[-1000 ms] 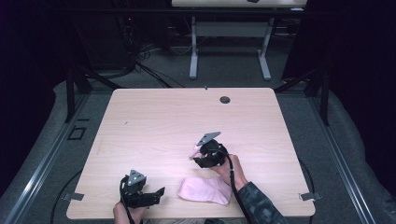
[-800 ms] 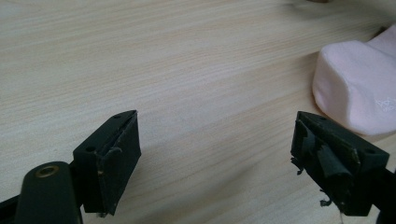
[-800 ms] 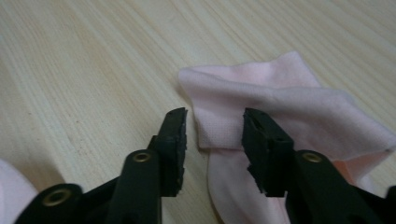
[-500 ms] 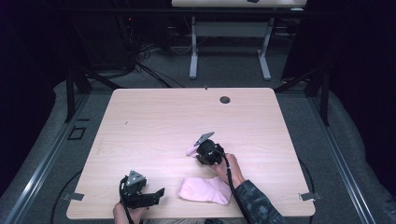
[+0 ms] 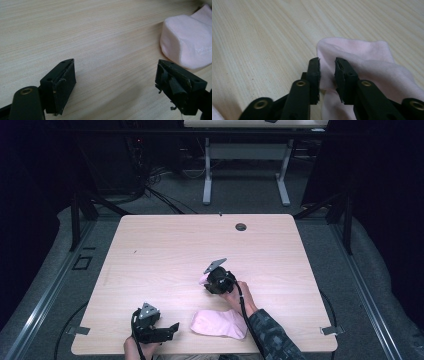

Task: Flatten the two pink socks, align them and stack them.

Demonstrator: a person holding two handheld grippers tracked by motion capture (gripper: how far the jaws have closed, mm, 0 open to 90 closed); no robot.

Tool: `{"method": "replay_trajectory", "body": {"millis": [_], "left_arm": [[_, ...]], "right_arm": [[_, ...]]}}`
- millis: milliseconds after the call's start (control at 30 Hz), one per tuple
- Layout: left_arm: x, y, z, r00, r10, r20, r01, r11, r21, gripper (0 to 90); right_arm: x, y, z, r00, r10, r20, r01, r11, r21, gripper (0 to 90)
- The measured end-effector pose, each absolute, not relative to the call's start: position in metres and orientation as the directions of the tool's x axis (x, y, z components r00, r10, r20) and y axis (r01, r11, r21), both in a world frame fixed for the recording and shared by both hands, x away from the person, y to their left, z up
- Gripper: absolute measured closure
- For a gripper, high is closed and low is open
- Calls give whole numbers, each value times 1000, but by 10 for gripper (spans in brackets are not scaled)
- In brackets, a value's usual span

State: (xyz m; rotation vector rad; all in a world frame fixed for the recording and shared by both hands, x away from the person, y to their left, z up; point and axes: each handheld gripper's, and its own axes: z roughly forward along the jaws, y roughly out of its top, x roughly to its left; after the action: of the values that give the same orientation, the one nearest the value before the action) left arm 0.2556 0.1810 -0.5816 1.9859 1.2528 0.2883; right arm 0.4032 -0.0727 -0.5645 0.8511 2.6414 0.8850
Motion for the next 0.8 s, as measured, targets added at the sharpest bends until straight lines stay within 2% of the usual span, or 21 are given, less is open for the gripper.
{"method": "replay_trajectory", "body": {"millis": [267, 567, 800], "left_arm": [[255, 181, -580, 498, 844, -199, 664, -223, 713, 160], [263, 180, -571, 507, 838, -201, 642, -212, 737, 157], [284, 160, -558, 555, 811, -187, 607, -241, 757, 160]], "right_arm": [[404, -74, -567, -796, 605, -19, 469, 636, 612, 877], [396, -96, -533, -786, 615, 57, 464, 527, 713, 881], [391, -115, -505, -785, 609, 119, 461, 444, 768, 881]]}}
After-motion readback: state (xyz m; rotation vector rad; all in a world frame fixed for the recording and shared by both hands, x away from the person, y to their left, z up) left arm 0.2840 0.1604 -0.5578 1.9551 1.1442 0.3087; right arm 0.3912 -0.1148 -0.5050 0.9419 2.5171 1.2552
